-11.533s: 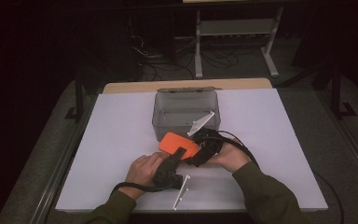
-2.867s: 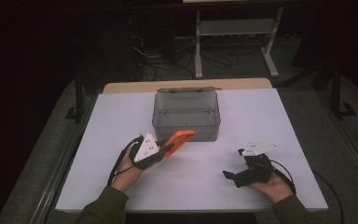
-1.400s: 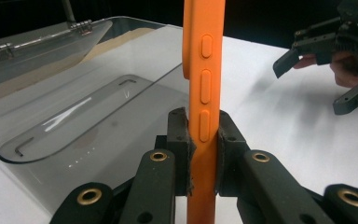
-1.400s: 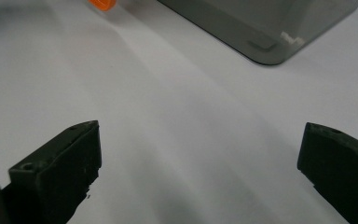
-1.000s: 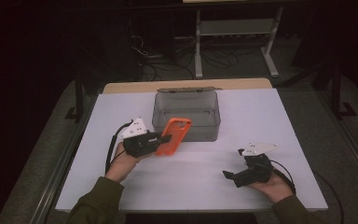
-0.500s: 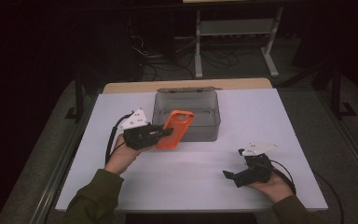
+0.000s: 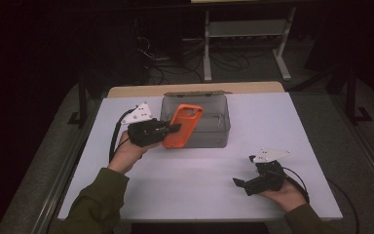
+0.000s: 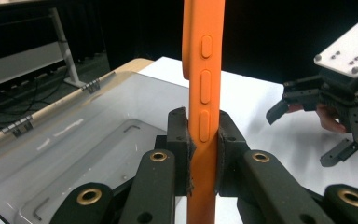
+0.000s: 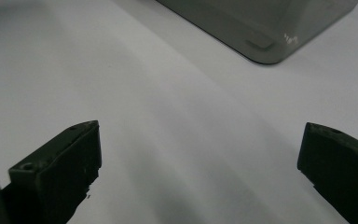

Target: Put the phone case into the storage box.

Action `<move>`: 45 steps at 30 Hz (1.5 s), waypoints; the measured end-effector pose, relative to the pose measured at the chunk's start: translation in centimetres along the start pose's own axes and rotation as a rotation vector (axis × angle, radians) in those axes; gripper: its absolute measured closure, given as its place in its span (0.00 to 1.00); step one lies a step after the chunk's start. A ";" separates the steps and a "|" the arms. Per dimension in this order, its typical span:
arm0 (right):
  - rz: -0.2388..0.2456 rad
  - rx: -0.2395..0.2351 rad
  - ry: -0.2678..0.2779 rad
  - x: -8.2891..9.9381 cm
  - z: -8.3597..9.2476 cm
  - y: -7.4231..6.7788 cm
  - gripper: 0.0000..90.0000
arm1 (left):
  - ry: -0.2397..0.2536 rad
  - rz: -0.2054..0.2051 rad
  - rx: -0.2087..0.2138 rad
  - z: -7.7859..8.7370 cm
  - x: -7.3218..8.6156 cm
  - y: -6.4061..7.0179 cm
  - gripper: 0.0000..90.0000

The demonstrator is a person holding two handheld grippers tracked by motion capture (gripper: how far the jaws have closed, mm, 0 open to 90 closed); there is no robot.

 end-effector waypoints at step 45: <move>0.001 0.001 -0.004 0.1 0.0 0.1 0.00 | -0.017 0.009 -0.068 -3.1 -2.8 -4.9 0.88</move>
Point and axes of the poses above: each handheld gripper's, and its own axes: z roughly backward along the jaws, x roughly out of its underside, y roughly to its right, the point moved 1 cm from there along -z, roughly forward along the jaws, and after that the axes turned 13 degrees about -z, right-handed, at the moved point
